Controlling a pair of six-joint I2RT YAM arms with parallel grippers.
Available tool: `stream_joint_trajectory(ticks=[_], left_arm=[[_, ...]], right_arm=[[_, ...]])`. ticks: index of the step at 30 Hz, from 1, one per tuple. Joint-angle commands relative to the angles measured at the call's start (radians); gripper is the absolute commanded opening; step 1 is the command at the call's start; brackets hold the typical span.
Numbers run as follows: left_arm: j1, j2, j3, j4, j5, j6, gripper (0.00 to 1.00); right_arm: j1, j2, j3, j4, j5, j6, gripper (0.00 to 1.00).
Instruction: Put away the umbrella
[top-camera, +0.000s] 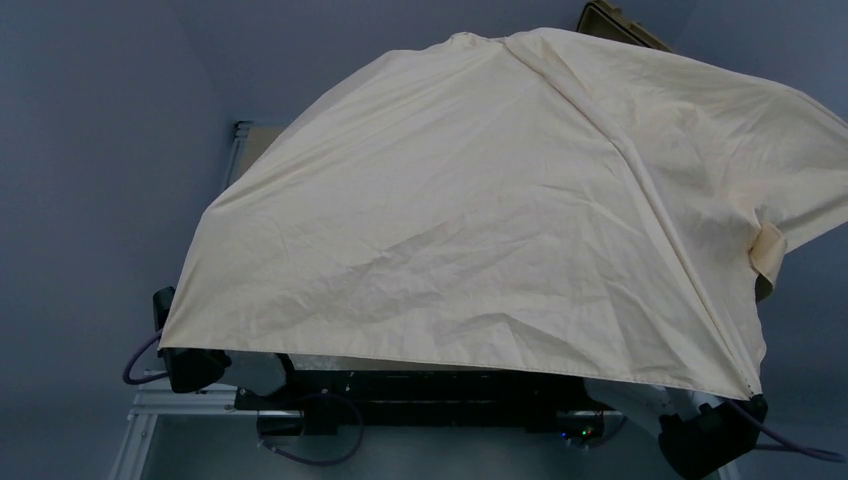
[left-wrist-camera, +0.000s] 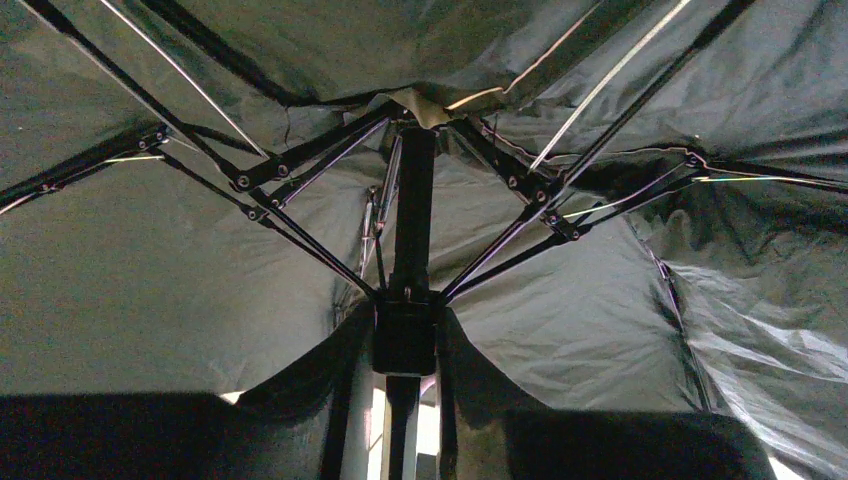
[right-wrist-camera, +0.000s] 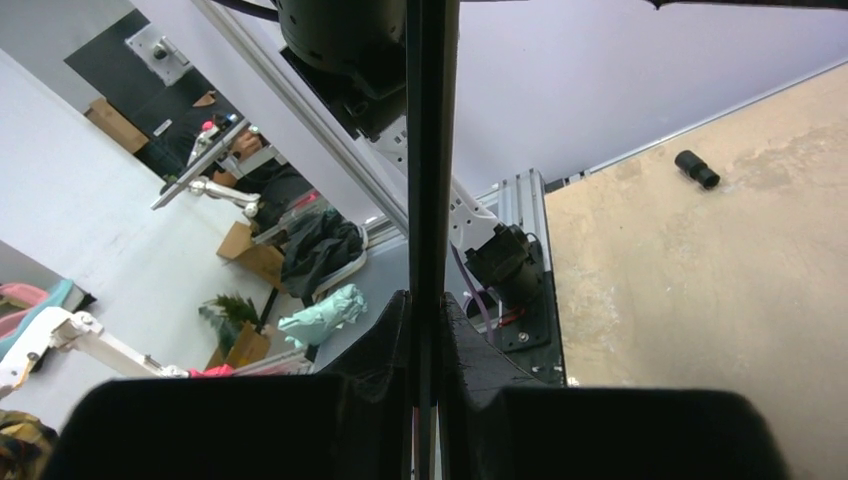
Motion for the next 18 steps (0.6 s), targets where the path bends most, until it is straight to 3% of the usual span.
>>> stream_joint_trajectory(ticks=[1, 6, 9, 18], left_arm=[[0.013, -0.078, 0.025, -0.101, 0.059, -0.062, 0.0], [0.013, -0.158, -0.115, -0.246, 0.095, -0.131, 0.0], [0.013, -0.212, -0.25, -0.213, 0.074, -0.203, 0.0], [0.011, -0.141, -0.26, -0.258, 0.2, -0.282, 0.0]], right_arm=[[-0.043, -0.032, 0.064, -0.02, 0.0, -0.098, 0.0], [-0.108, -0.018, 0.092, -0.036, -0.006, -0.112, 0.0], [-0.117, -0.003, 0.111, -0.077, 0.012, -0.142, 0.0], [-0.121, 0.066, 0.127, -0.111, 0.007, -0.151, 0.0]])
